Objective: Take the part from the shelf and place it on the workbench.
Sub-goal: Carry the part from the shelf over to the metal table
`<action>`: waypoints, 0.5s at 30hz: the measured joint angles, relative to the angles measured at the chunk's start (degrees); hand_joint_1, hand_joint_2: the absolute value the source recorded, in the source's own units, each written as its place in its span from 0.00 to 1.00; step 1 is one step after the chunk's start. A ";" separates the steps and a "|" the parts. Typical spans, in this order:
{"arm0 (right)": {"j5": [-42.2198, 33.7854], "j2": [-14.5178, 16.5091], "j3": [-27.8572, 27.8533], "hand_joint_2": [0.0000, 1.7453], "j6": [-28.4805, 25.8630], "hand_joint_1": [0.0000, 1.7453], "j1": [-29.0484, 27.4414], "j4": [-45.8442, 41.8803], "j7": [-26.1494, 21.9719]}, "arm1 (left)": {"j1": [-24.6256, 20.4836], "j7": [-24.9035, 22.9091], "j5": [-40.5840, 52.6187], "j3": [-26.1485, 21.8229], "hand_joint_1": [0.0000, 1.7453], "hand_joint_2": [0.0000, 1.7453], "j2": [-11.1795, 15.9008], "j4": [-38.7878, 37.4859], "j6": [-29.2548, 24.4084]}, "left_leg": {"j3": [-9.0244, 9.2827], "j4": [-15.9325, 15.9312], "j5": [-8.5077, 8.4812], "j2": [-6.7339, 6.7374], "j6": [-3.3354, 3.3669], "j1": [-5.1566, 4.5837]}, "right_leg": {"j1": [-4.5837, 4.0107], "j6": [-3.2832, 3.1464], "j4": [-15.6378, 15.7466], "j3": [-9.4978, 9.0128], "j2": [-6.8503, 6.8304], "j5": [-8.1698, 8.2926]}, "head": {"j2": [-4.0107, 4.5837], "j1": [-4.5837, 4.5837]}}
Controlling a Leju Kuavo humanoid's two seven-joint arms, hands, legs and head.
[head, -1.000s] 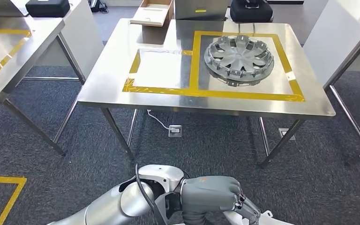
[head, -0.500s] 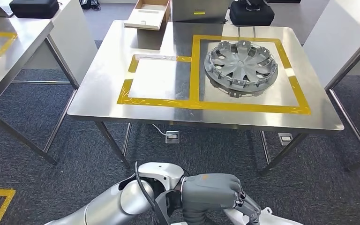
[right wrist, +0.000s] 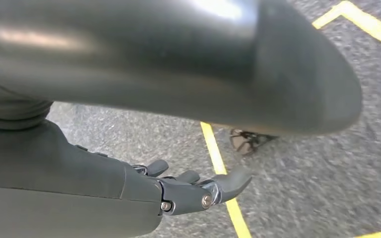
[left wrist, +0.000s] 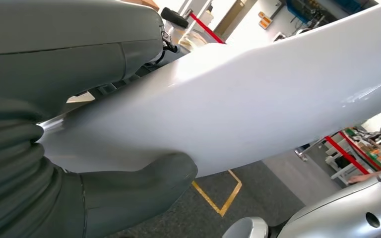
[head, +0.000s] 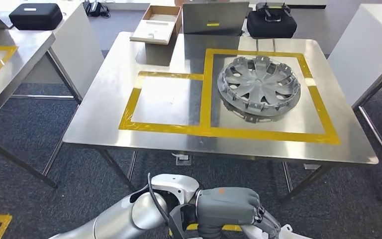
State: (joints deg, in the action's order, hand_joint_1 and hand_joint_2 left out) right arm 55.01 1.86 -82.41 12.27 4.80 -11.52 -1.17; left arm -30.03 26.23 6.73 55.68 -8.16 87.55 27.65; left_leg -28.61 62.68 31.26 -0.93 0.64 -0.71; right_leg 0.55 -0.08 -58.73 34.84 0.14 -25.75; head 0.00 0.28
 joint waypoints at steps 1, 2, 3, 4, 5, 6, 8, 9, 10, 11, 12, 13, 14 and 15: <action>-0.01 0.01 0.01 0.00 0.05 0.00 0.06 0.00 -0.08 | -0.02 0.05 0.00 0.01 1.00 1.00 -0.03 0.01 0.00 | -1.70 2.87 0.26 0.12 -0.28 0.09 | 0.10 -0.30 0.09 -0.71 0.01 -0.41 | 0.00 -0.14; -0.01 -0.01 0.01 0.00 0.10 0.00 0.05 0.00 -0.18 | 0.01 0.10 0.00 0.01 1.00 1.00 0.00 -0.03 0.00 | -4.04 6.31 1.12 0.23 -0.59 0.22 | 0.14 -0.50 0.16 -1.28 -0.01 -0.93 | 0.00 -0.30; -0.02 -0.02 0.01 0.00 0.15 0.00 0.01 0.00 -0.27 | 0.06 0.19 0.00 0.02 1.00 1.00 0.05 -0.10 -0.01 | -6.61 9.55 2.61 0.28 -0.87 0.36 | 0.15 -0.59 0.17 -1.81 0.00 -1.49 | 0.00 -0.44; -0.02 -0.03 0.00 0.00 0.19 0.00 -0.04 0.00 -0.38 | 0.13 0.25 0.00 0.02 1.00 1.00 0.12 -0.19 -0.01 | -8.89 11.86 4.28 0.31 -1.06 0.48 | 0.16 -0.60 0.17 -2.40 0.01 -2.09 | 0.00 -0.46; -0.01 -0.02 -0.01 0.00 0.22 0.00 -0.12 0.00 -0.50 | 0.19 0.30 0.00 0.03 1.00 1.00 0.20 -0.29 -0.02 | -10.55 12.76 5.47 0.34 -1.14 0.55 | 0.17 -0.58 0.17 -3.12 0.05 -2.73 | 0.00 -0.47; -0.01 -0.02 -0.01 0.00 0.25 0.00 -0.19 0.00 -0.60 | 0.21 0.35 0.00 0.05 1.00 1.00 0.25 -0.40 -0.02 | -11.43 11.99 5.57 0.38 -1.10 0.59 | 0.19 -0.54 0.17 -3.98 0.09 -3.43 | 0.00 -0.48; 0.01 0.03 0.00 0.00 0.31 0.00 -0.25 0.00 -0.72 | 0.21 0.44 0.01 0.10 1.00 1.00 0.30 -0.54 -0.06 | -11.14 6.21 1.41 0.48 -0.76 0.61 | 0.24 -0.31 0.19 -5.83 0.17 -4.91 | 0.00 -0.53; 0.02 0.05 0.01 0.00 0.34 0.00 -0.25 0.00 -0.74 | 0.23 0.50 0.06 0.13 1.00 1.00 0.34 -0.62 -0.09 | -10.76 2.55 -2.21 0.57 -0.53 0.54 | 0.19 -0.09 0.07 -6.68 0.19 -5.66 | 0.00 -0.57; 0.02 0.08 0.01 0.00 0.37 0.00 -0.21 0.00 -0.79 | 0.25 0.56 0.16 0.18 1.00 1.00 0.38 -0.70 -0.15 | -10.39 -0.16 -5.05 0.63 -0.21 0.47 | 0.13 0.24 0.08 -7.26 0.23 -6.34 | 0.00 -0.60; 0.02 0.08 0.02 0.00 0.38 0.00 -0.15 0.00 -0.84 | 0.26 0.60 0.37 0.23 1.00 1.00 0.42 -0.78 -0.21 | -10.20 -1.88 -7.07 0.64 0.13 0.37 | 0.09 0.63 0.25 -7.67 0.23 -6.90 | 0.00 -0.60; 0.02 0.08 0.03 0.00 0.38 0.00 -0.10 0.00 -0.91 | 0.23 0.65 0.58 0.28 1.00 1.00 0.44 -0.85 -0.27 | -10.08 -2.62 -7.76 0.61 0.54 0.27 | 0.02 1.08 0.24 -7.97 0.25 -7.06 | 0.00 -0.60; 0.02 0.08 0.05 0.00 0.39 0.00 -0.05 0.00 -0.98 | 0.14 0.69 0.76 0.33 1.00 1.00 0.40 -0.88 -0.35 | -9.68 -2.73 -7.44 0.49 0.99 0.28 | 0.04 1.46 0.18 -8.11 0.26 -7.01 | 0.00 -0.57; 0.02 0.08 0.07 0.00 0.41 0.00 -0.03 0.00 -1.02 | 0.06 0.73 0.89 0.34 1.00 1.00 0.36 -0.90 -0.41 | -9.16 -2.99 -7.28 0.39 1.40 0.34 | 0.08 1.76 -0.60 -7.98 0.23 -6.71 | 0.00 -0.54; 0.02 0.07 0.08 0.00 0.43 0.00 0.00 0.00 -1.07 | -0.04 0.78 0.92 0.35 1.00 1.00 0.32 -0.95 -0.46 | -8.51 -3.23 -6.92 0.34 1.82 0.41 | 0.11 1.98 -2.49 -7.20 0.22 -6.29 | 0.00 -0.49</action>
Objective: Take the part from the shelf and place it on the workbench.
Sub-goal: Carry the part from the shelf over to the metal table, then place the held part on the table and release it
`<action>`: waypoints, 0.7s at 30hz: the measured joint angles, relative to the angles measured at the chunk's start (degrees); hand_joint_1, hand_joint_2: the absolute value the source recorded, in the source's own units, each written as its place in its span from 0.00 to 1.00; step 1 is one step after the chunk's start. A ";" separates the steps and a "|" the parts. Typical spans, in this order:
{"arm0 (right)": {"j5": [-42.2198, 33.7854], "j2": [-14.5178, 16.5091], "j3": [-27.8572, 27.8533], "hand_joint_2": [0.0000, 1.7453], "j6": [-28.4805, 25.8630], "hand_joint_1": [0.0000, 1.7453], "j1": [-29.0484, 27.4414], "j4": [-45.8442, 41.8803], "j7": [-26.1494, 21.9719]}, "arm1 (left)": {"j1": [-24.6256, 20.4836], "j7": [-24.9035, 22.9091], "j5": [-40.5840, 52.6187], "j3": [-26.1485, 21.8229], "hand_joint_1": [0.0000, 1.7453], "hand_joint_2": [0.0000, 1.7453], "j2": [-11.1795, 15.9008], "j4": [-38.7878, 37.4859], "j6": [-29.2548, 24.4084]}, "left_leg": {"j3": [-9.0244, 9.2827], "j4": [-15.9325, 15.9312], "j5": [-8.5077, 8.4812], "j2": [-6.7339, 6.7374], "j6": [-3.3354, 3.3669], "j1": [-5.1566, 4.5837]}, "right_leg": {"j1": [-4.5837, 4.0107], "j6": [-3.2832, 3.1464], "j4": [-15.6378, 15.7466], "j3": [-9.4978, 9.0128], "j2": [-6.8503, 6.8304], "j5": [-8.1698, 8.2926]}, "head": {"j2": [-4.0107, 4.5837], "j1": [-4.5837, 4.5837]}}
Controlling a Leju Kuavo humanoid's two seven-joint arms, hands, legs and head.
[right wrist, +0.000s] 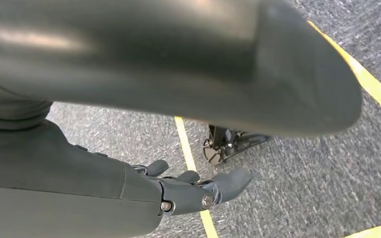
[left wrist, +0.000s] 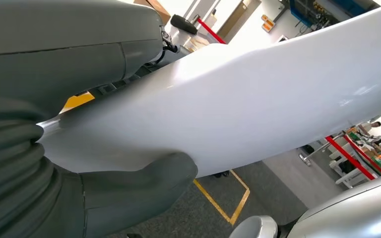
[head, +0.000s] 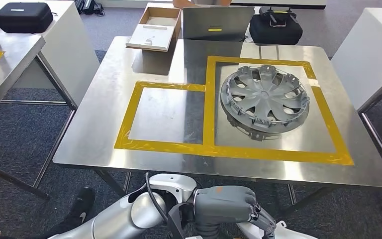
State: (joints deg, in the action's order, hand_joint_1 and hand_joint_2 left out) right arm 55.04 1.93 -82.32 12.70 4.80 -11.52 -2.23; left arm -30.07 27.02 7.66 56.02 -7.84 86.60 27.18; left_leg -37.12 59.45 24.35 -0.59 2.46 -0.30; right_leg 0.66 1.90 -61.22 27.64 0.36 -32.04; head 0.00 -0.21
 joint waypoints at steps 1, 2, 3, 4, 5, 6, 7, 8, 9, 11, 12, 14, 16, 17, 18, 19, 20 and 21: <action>0.01 0.00 0.02 0.00 0.04 0.00 0.05 0.00 -0.02 | -0.06 0.05 0.01 0.01 1.00 1.00 -0.04 -0.05 -0.04 | 0.68 -0.15 0.41 -0.03 0.32 0.09 | 0.05 0.13 -2.70 1.56 -0.02 0.01 | 0.00 0.09; 0.01 0.00 0.04 0.00 0.07 0.00 0.07 0.00 -0.03 | -0.08 0.09 0.02 0.02 1.00 1.00 -0.05 -0.13 -0.05 | 1.29 -0.26 0.89 -0.01 0.57 0.10 | 0.08 0.28 -6.10 3.86 -0.04 -0.57 | 0.00 0.18; 0.02 0.01 0.06 0.00 0.09 0.00 0.05 0.00 -0.02 | -0.07 0.11 0.03 0.05 1.00 1.00 -0.07 -0.19 -0.08 | 1.81 -0.28 1.44 -0.02 0.75 0.05 | 0.10 0.43 -9.50 6.47 -0.06 -1.94 | 0.00 0.24; 0.03 0.01 0.08 0.00 0.10 0.00 -0.02 0.00 -0.01 | -0.05 0.12 0.03 0.08 1.00 1.00 -0.07 -0.25 -0.11 | 2.37 -0.28 2.01 -0.06 0.83 -0.01 | 0.10 0.55 -12.07 8.91 -0.06 -3.67 | 0.00 0.28; 0.08 0.01 0.09 0.00 0.10 0.00 -0.12 0.00 0.00 | -0.02 0.10 0.04 0.11 1.00 1.00 -0.06 -0.30 -0.15 | 3.05 -0.28 2.63 -0.14 0.87 -0.07 | 0.11 0.62 -13.30 10.77 -0.06 -5.02 | 0.00 0.30; 0.16 0.01 0.12 0.00 0.08 0.00 -0.22 0.00 0.01 | 0.00 0.07 0.04 0.14 1.00 1.00 -0.05 -0.33 -0.20 | 3.84 -0.27 3.26 -0.24 0.84 -0.11 | 0.12 0.61 -12.87 11.79 -0.06 -5.27 | 0.00 0.32; 0.25 0.01 0.15 0.00 0.07 0.00 -0.29 0.00 0.01 | 0.00 0.02 0.04 0.16 1.00 1.00 -0.05 -0.36 -0.28 | 4.74 -0.27 3.89 -0.32 0.74 -0.13 | 0.11 0.55 -10.77 11.97 -0.07 -4.01 | 0.00 0.36; 0.32 0.01 0.19 0.00 0.06 0.00 -0.35 0.00 0.02 | 0.00 -0.05 0.04 0.16 1.00 1.00 -0.05 -0.36 -0.39 | 5.65 -0.27 4.53 -0.37 0.58 -0.13 | 0.11 0.41 -7.37 11.47 -0.07 -1.31 | 0.00 0.41; 0.39 0.01 0.21 0.00 0.04 0.00 -0.44 0.00 0.07 | -0.01 -0.13 0.04 0.17 1.00 1.00 0.01 -0.37 -0.54 | 6.45 -0.18 5.17 -0.38 0.38 -0.17 | 0.05 0.18 -3.63 10.84 -0.08 2.26 | 0.00 0.47; 0.57 0.02 0.26 0.00 0.03 0.00 -0.56 0.00 0.21 | 0.01 -0.28 0.10 0.22 1.00 1.00 0.19 -0.32 -0.99 | 7.25 -0.17 6.17 -0.46 -0.19 -0.25 | -0.26 -0.47 1.27 9.92 -0.12 7.09 | 0.00 0.54; 0.65 0.02 0.27 0.00 0.01 0.00 -0.61 0.00 0.28 | 0.04 -0.36 0.15 0.28 1.00 1.00 0.31 -0.25 -1.25 | 7.32 -0.14 6.48 -0.52 -0.48 -0.30 | -0.37 -0.81 2.10 9.75 -0.12 8.08 | 0.00 0.54; 0.70 0.05 0.30 0.00 -0.01 0.00 -0.61 0.00 0.33 | 0.06 -0.45 0.24 0.41 1.00 1.00 0.51 -0.03 -1.94 | 7.53 -0.28 6.48 -0.55 -0.71 -0.35 | -0.46 -1.15 2.40 9.26 -0.04 8.13 | 0.00 0.50; 0.70 0.06 0.31 0.00 -0.01 0.00 -0.57 0.00 0.38 | -0.02 -0.48 0.43 0.49 1.00 1.00 0.77 0.17 -2.91 | 8.13 -0.60 6.38 -0.50 -0.62 -0.42 | -0.46 -1.37 2.61 8.81 0.05 7.81 | 0.00 0.45; 0.69 0.06 0.33 0.00 -0.01 0.00 -0.52 0.00 0.40 | -0.08 -0.50 0.67 0.50 1.00 1.00 0.90 0.22 -3.48 | 8.52 -1.02 6.59 -0.47 -0.64 -0.42 | -0.48 -1.54 2.62 8.64 0.08 7.56 | 0.00 0.44; 0.69 0.06 0.36 0.00 -0.01 0.00 -0.49 0.00 0.43 | -0.12 -0.53 0.97 0.50 1.00 1.00 1.05 0.26 -4.14 | 8.90 -1.47 6.83 -0.44 -0.71 -0.42 | -0.49 -1.66 2.63 8.50 0.07 7.34 | 0.00 0.44; 0.69 0.06 0.39 0.00 0.00 0.00 -0.46 0.00 0.43 | -0.16 -0.57 1.37 0.49 1.00 1.00 1.21 0.30 -4.93 | 9.23 -1.89 7.08 -0.42 -0.78 -0.42 | -0.50 -1.72 2.64 8.38 0.05 7.16 | 0.00 0.44; 0.70 0.06 0.45 0.00 0.03 0.00 -0.44 0.00 0.43 | -0.20 -0.66 1.85 0.48 1.00 1.00 1.34 0.32 -5.86 | 9.48 -2.21 7.26 -0.40 -0.87 -0.41 | -0.51 -1.79 2.64 8.29 0.04 7.03 | 0.00 0.44; 0.70 0.06 0.52 0.00 0.07 0.00 -0.43 0.00 0.42 | -0.24 -0.80 2.52 0.45 1.00 1.00 1.49 0.37 -6.92 | 9.61 -2.35 7.29 -0.40 -0.96 -0.41 | -0.52 -1.84 2.64 8.21 0.03 6.96 | 0.00 0.45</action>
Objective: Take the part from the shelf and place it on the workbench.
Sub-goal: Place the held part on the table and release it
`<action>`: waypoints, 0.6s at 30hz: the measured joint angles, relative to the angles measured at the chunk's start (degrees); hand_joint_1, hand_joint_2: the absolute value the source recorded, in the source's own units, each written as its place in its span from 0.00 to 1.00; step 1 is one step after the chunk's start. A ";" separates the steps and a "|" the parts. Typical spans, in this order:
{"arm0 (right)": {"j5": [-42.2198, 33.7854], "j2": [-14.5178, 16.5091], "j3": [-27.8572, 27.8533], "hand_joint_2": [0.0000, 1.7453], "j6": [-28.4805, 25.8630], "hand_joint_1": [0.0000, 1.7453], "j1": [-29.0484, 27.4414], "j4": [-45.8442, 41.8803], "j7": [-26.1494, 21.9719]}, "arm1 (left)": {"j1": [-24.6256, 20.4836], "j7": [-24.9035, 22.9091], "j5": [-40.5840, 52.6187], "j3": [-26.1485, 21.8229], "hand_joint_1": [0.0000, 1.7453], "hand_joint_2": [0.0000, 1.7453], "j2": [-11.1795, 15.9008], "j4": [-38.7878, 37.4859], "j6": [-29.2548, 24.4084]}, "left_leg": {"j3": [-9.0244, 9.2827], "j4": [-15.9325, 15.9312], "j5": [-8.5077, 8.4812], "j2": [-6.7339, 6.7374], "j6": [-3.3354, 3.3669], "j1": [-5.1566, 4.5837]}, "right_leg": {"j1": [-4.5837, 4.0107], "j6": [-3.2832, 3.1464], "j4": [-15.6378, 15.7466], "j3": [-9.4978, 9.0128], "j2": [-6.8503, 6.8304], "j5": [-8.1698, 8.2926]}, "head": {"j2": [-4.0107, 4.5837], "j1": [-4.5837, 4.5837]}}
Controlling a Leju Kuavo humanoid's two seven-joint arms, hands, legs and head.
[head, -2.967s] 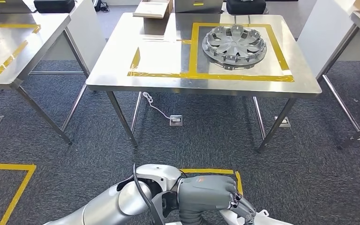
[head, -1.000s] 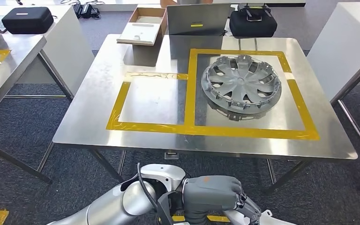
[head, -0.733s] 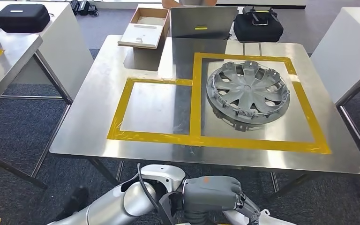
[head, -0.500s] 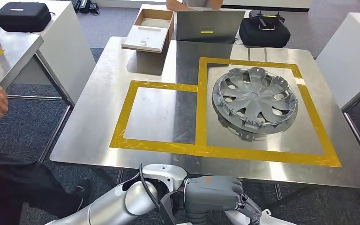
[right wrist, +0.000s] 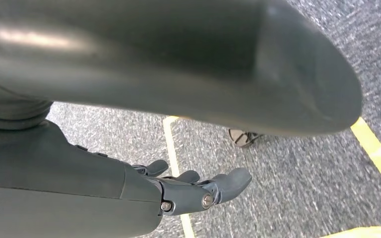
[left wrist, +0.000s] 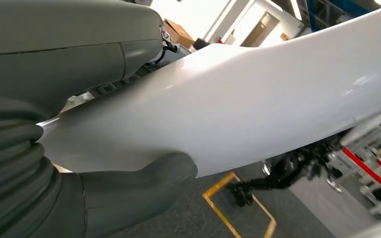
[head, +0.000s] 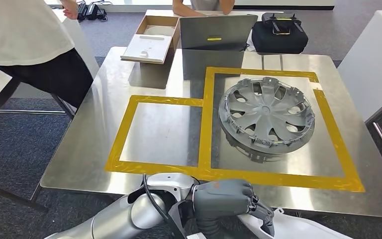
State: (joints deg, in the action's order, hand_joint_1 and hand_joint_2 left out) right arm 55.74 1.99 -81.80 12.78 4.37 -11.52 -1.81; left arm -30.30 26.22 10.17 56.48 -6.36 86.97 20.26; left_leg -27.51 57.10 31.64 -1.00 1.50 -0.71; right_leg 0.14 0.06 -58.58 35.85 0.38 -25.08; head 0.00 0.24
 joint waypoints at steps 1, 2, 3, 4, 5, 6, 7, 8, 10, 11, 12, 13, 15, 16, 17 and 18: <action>0.01 0.02 0.08 0.00 0.04 0.00 0.00 0.00 -0.02 | -0.06 -0.15 0.80 -0.02 1.00 1.00 0.15 0.05 -1.07 | 0.09 -0.10 0.02 0.00 -0.01 0.00 | 0.00 -0.04 0.00 -0.06 0.00 -0.05 | 0.00 -0.01; 0.03 0.03 0.14 0.00 0.07 0.00 0.00 0.00 -0.02 | -0.15 -0.32 1.69 -0.04 1.00 1.00 0.31 0.13 -2.04 | 0.16 -0.17 0.01 0.01 -0.05 0.00 | 0.00 -0.07 0.00 -0.10 0.00 -0.07 | 0.00 0.00; 0.04 0.05 0.19 0.00 0.08 0.00 -0.01 0.00 -0.03 | -0.25 -0.52 2.73 -0.05 1.00 1.00 0.48 0.22 -2.96 | 0.19 -0.22 -0.01 0.01 -0.12 0.00 | 0.00 -0.09 0.00 -0.13 0.00 -0.08 | 0.00 0.00; 0.04 0.07 0.21 0.00 0.08 0.00 -0.02 0.00 -0.02 | -0.37 -0.78 4.07 -0.06 1.00 1.00 0.64 0.33 -3.97 | 0.20 -0.24 -0.03 0.01 -0.20 0.00 | 0.00 -0.10 -0.01 -0.14 0.00 -0.09 | 0.00 0.00; 0.04 0.08 0.22 0.00 0.07 0.00 -0.02 0.00 0.02 | -0.48 -1.09 5.52 -0.07 1.00 1.00 0.81 0.44 -5.04 | 0.21 -0.26 -0.06 0.01 -0.28 0.01 | 0.00 -0.10 -0.01 -0.15 0.00 -0.08 | 0.00 0.00; 0.03 0.08 0.23 0.00 0.05 0.00 -0.02 0.00 0.05 | -0.57 -1.60 7.24 -0.07 1.00 1.00 0.99 0.55 -6.36 | 0.21 -0.27 -0.09 0.01 -0.35 0.03 | 0.00 -0.10 -0.01 -0.17 0.00 -0.08 | 0.00 0.00; 0.01 0.08 0.24 0.00 0.02 0.00 -0.03 0.00 0.11 | -0.65 -2.17 9.12 -0.07 1.00 1.00 1.22 0.64 -7.83 | 0.23 -0.28 -0.11 0.01 -0.39 0.05 | 0.02 -0.11 -0.02 -0.19 0.00 -0.08 | 0.00 0.01; 0.00 0.09 0.26 0.00 0.00 0.00 -0.03 0.00 0.18 | -0.74 -2.65 10.80 -0.08 1.00 1.00 1.56 0.68 -9.25 | 0.20 -0.28 -0.12 0.01 -0.42 0.07 | 0.04 -0.11 -0.02 -0.23 0.00 -0.07 | 0.00 0.01; 0.00 0.10 0.34 0.00 0.00 0.00 -0.04 0.00 0.30 | -0.82 -2.90 14.27 -0.33 1.00 1.00 2.71 0.67 -11.91 | 0.20 -0.29 -0.12 0.02 -0.46 0.08 | 0.08 -0.11 -0.02 -0.32 0.01 -0.07 | 0.00 0.02; 0.01 0.10 0.44 0.00 0.01 0.00 -0.06 0.00 0.38 | -0.82 -2.43 16.08 -0.67 1.00 1.00 3.52 0.53 -13.04 | 0.20 -0.29 -0.11 0.03 -0.47 0.08 | 0.09 -0.11 -0.02 -0.36 0.02 -0.07 | 0.00 0.02; 0.01 0.10 0.54 0.00 0.01 0.00 -0.08 0.00 0.46 | -0.73 -1.67 17.95 -1.15 1.00 1.00 4.37 0.26 -14.04 | 0.24 -0.29 -0.11 0.04 -0.48 0.07 | 0.09 -0.10 -0.02 -0.40 0.02 -0.07 | 0.00 0.02; 0.02 0.10 0.63 0.00 0.01 0.00 -0.10 0.00 0.53 | -0.55 -0.84 20.05 -1.73 1.00 1.00 5.15 -0.19 -15.04 | 0.26 -0.29 -0.11 0.04 -0.49 0.06 | 0.10 -0.10 -0.01 -0.42 0.02 -0.07 | 0.00 0.02; 0.01 0.10 0.74 0.00 -0.02 0.00 -0.14 0.00 0.52 | 0.03 0.04 25.15 -2.67 1.00 1.00 6.38 -1.59 -17.52 | 0.29 -0.29 -0.11 0.04 -0.49 0.04 | 0.11 -0.10 -0.01 -0.46 0.02 -0.07 | 0.00 0.02; 0.01 0.10 0.75 0.00 -0.04 0.00 -0.15 0.00 0.43 | 0.34 -0.02 28.19 -2.93 1.00 1.00 6.77 -2.55 -19.04 | 0.30 -0.29 -0.11 0.04 -0.49 0.03 | 0.11 -0.10 0.00 -0.47 0.02 -0.07 | 0.00 0.02; 0.00 0.10 0.75 0.00 -0.06 0.00 -0.15 0.00 0.31 | 0.62 -0.25 31.07 -3.07 1.00 1.00 7.08 -3.70 -20.60 | 0.31 -0.29 -0.11 0.04 -0.49 0.02 | 0.12 -0.10 0.01 -0.48 0.02 -0.06 | 0.00 0.02; -0.01 0.10 0.75 0.00 -0.10 0.00 -0.15 0.00 0.20 | 0.85 -0.53 33.33 -3.18 1.00 1.00 7.29 -4.96 -21.91 | 0.31 -0.28 -0.11 0.04 -0.49 0.01 | 0.12 -0.09 0.02 -0.49 0.02 -0.06 | 0.00 0.02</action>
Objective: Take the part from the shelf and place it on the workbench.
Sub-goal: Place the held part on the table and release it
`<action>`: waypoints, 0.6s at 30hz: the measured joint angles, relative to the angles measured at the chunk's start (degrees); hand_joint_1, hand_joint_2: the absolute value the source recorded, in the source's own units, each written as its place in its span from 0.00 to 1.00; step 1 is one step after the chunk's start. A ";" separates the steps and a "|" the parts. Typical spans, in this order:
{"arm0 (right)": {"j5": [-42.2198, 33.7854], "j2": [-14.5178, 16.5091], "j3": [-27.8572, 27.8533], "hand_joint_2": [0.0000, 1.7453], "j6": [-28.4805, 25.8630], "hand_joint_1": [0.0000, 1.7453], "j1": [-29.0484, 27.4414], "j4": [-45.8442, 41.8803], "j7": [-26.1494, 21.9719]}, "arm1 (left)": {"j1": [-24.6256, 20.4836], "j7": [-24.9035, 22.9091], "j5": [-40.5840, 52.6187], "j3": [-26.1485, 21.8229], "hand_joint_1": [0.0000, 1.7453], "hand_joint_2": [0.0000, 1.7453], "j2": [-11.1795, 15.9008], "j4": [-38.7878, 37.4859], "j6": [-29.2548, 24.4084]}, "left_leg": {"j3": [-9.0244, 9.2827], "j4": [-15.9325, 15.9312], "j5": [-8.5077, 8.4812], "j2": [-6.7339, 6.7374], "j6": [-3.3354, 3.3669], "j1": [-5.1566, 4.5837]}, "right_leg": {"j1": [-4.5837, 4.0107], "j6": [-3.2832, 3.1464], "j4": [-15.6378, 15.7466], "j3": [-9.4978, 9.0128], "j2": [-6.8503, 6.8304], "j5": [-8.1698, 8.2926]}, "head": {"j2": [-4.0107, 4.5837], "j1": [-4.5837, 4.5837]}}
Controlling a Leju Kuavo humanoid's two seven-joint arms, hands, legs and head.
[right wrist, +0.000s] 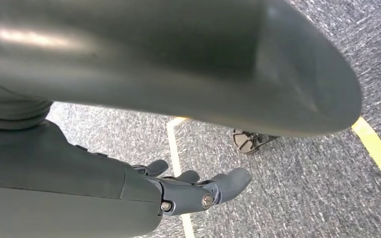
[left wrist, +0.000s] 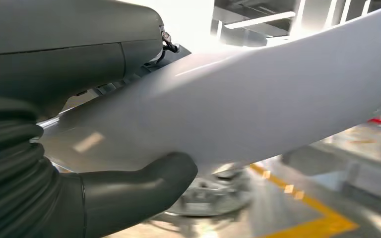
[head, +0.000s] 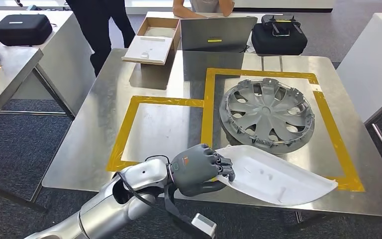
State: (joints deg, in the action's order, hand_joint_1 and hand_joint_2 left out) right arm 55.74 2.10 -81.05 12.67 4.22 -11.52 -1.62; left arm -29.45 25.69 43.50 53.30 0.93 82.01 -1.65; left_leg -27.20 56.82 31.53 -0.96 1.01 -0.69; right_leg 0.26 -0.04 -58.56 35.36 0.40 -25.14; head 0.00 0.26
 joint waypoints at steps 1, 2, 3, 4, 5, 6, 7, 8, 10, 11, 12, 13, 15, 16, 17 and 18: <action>0.01 0.00 0.01 0.00 -0.05 0.00 0.00 0.00 -0.07 | 0.17 -0.27 1.59 -0.17 1.00 1.00 0.13 -1.37 -1.03 | 0.00 0.00 0.00 0.00 0.00 -0.01 | 0.00 0.00 0.01 -0.01 0.00 0.00 | 0.00 0.00; 0.01 0.00 0.01 0.00 -0.10 0.00 0.00 0.00 -0.10 | 0.27 -0.63 2.64 -0.41 1.00 1.00 0.21 -2.87 -1.93 | 0.00 0.00 0.00 0.00 0.00 -0.01 | 0.00 0.01 0.02 -0.01 0.00 0.00 | 0.00 0.00; 0.02 0.00 0.02 0.00 -0.15 0.00 0.00 0.00 -0.11 | 0.27 -1.19 3.56 -0.69 1.00 1.00 0.22 -4.45 -2.86 | 0.01 0.00 0.00 0.00 0.00 -0.02 | 0.00 0.01 0.04 -0.02 0.00 0.00 | 0.00 0.00; 0.03 0.00 0.02 0.00 -0.19 0.00 0.00 0.00 -0.10 | 0.19 -1.90 4.61 -1.02 1.00 1.00 0.19 -6.19 -3.97 | 0.01 0.00 0.00 0.00 0.00 -0.02 | 0.00 0.01 0.06 -0.02 0.00 0.01 | 0.00 0.01; 0.04 0.00 0.02 0.00 -0.21 0.00 0.00 0.00 -0.10 | 0.01 -2.60 5.65 -1.46 1.00 1.00 0.12 -8.19 -5.33 | 0.01 0.00 0.00 0.01 0.00 -0.02 | 0.00 0.02 0.07 -0.03 0.00 0.01 | 0.00 0.01; 0.05 0.00 0.02 0.00 -0.23 0.00 0.00 0.00 -0.09 | -0.33 -3.30 6.68 -1.99 1.00 1.00 0.01 -10.35 -6.78 | 0.01 0.00 0.00 0.01 0.00 -0.02 | 0.00 0.03 0.09 -0.03 0.01 0.02 | 0.00 0.01; 0.09 0.00 0.02 0.00 -0.25 0.00 0.00 0.00 -0.09 | -0.80 -3.95 7.66 -2.68 1.00 1.00 -0.15 -12.69 -8.28 | 0.01 0.00 0.00 0.01 0.00 -0.02 | 0.00 0.05 0.10 -0.04 0.01 0.03 | 0.00 0.01; 0.15 0.00 0.03 0.00 -0.25 0.00 0.00 0.00 -0.09 | -1.46 -4.46 8.57 -3.45 1.00 1.00 -0.35 -15.26 -9.80 | 0.01 0.01 0.00 0.01 0.00 -0.02 | 0.00 0.06 0.10 -0.04 0.01 0.04 | 0.00 0.01; 0.33 0.00 0.05 0.00 -0.26 0.00 -0.01 0.00 -0.13 | -3.16 -5.36 10.10 -5.31 1.00 1.00 -0.87 -20.77 -12.46 | 0.02 0.01 0.00 0.01 0.00 -0.02 | 0.01 0.07 0.10 -0.06 0.01 0.05 | 0.00 0.01; 0.44 0.00 0.07 0.00 -0.25 0.00 -0.01 0.00 -0.17 | -4.12 -5.64 10.58 -6.39 1.00 1.00 -1.16 -23.67 -13.55 | 0.03 0.01 0.00 0.02 0.00 -0.02 | 0.01 0.08 0.10 -0.06 0.01 0.06 | 0.00 0.01; 0.53 0.00 0.09 0.00 -0.25 0.00 -0.03 0.00 -0.21 | -5.09 -5.93 10.88 -7.60 1.00 1.00 -1.42 -26.50 -14.41 | 0.04 0.01 0.00 0.02 0.00 -0.02 | 0.02 0.09 0.10 -0.07 0.02 0.07 | 0.00 0.01; 0.61 0.00 0.12 0.00 -0.24 0.00 -0.05 0.00 -0.25 | -6.02 -6.21 11.13 -8.87 1.00 1.00 -1.66 -29.16 -15.13 | 0.05 0.01 -0.01 0.03 0.00 -0.02 | 0.02 0.10 0.10 -0.07 0.03 0.08 | 0.00 0.01; 0.67 0.00 0.19 0.00 -0.22 0.00 -0.08 0.00 -0.24 | -7.64 -6.68 11.49 -11.33 1.00 1.00 -1.98 -33.74 -16.42 | 0.06 0.01 -0.01 0.03 -0.01 -0.02 | 0.01 0.10 0.10 -0.07 0.03 0.09 | 0.00 -0.01; 0.68 0.00 0.22 0.00 -0.21 0.00 -0.08 0.00 -0.21 | -8.33 -6.83 11.71 -12.48 1.00 1.00 -2.13 -35.75 -17.05 | 0.06 0.01 -0.01 0.03 -0.01 -0.02 | 0.01 0.10 0.10 -0.07 0.03 0.09 | 0.00 -0.01; 0.68 0.00 0.26 0.00 -0.21 0.00 -0.08 0.00 -0.17 | -8.94 -6.99 11.98 -13.59 1.00 1.00 -2.24 -37.65 -17.66 | 0.06 0.01 -0.02 0.03 -0.01 -0.02 | 0.01 0.10 0.10 -0.07 0.03 0.09 | 0.00 -0.01; 0.68 0.00 0.28 0.00 -0.21 0.00 -0.08 0.00 -0.14 | -9.48 -7.19 12.32 -14.62 1.00 1.00 -2.31 -39.41 -18.21 | 0.06 0.01 -0.02 0.03 -0.01 -0.02 | 0.01 0.10 0.10 -0.07 0.04 0.09 | 0.00 -0.01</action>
State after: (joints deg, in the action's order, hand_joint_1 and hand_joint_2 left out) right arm 56.42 2.10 -80.76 12.46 4.14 -11.52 -1.76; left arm -38.93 18.50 55.82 38.68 -1.38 42.60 -19.86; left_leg -27.14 56.83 31.52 -0.93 1.00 -0.71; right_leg 0.27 0.06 -58.46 35.29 0.44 -25.06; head 0.00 0.25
